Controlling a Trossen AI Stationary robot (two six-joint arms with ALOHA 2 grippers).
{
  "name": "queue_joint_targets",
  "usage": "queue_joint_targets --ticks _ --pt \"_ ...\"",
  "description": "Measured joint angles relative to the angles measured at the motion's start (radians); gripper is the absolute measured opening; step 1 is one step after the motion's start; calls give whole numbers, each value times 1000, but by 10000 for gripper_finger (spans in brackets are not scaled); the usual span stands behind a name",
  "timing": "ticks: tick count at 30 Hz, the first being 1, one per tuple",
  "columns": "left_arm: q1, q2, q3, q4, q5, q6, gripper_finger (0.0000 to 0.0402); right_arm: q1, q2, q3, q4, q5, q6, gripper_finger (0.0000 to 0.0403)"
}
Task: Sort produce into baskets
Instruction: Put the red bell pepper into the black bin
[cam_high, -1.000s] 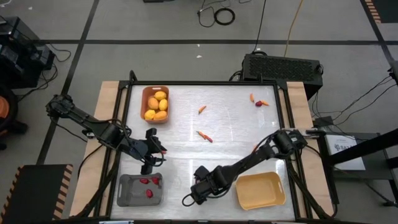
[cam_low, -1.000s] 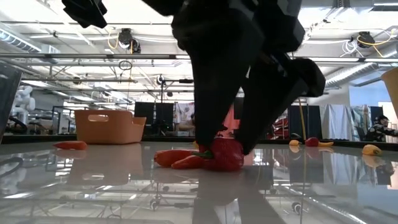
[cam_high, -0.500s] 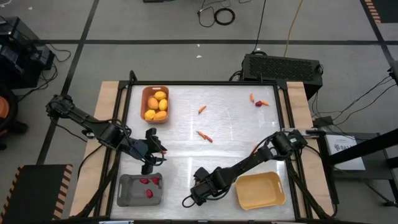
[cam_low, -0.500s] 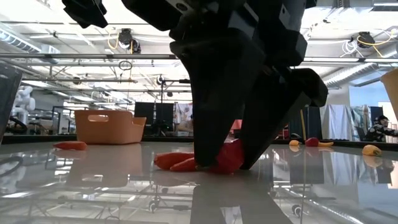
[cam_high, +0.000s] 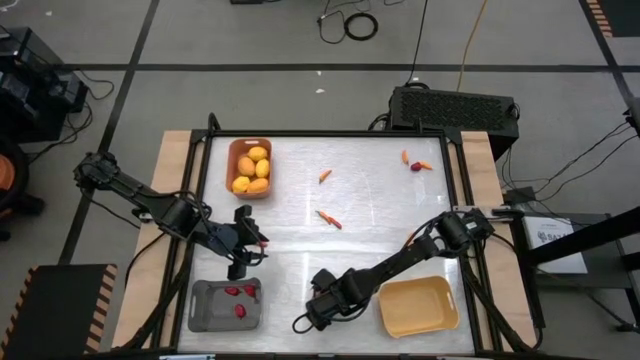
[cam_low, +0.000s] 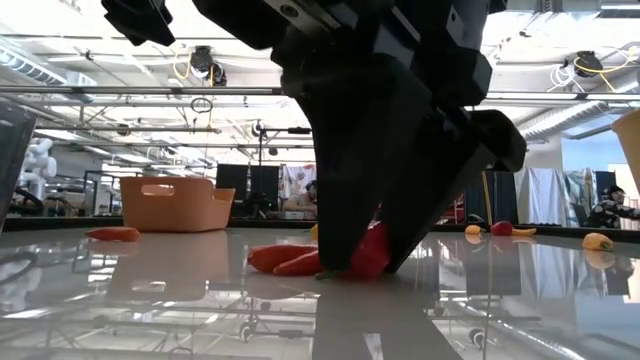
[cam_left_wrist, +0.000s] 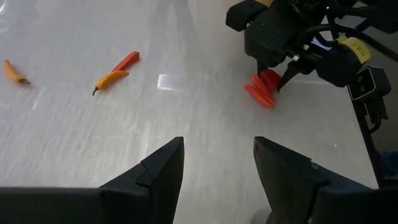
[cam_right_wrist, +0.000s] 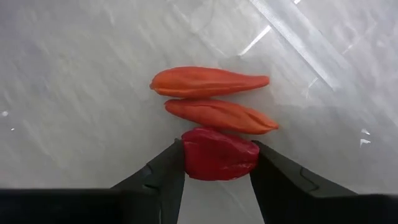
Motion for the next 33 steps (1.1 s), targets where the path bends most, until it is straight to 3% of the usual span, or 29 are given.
queue_joint_targets --ticks 7,15,28,33 --pt "6 0 0 -21 11 48 201 1 1 106 2 -29 -52 156" --pt "42 0 0 -56 17 108 201 -28 -1 155 38 35 -299 155" --pt "117 0 0 -80 16 250 201 -113 9 156 556 153 -962 155" --pt "130 -2 0 -80 15 259 201 -136 77 155 769 145 -1072 155"
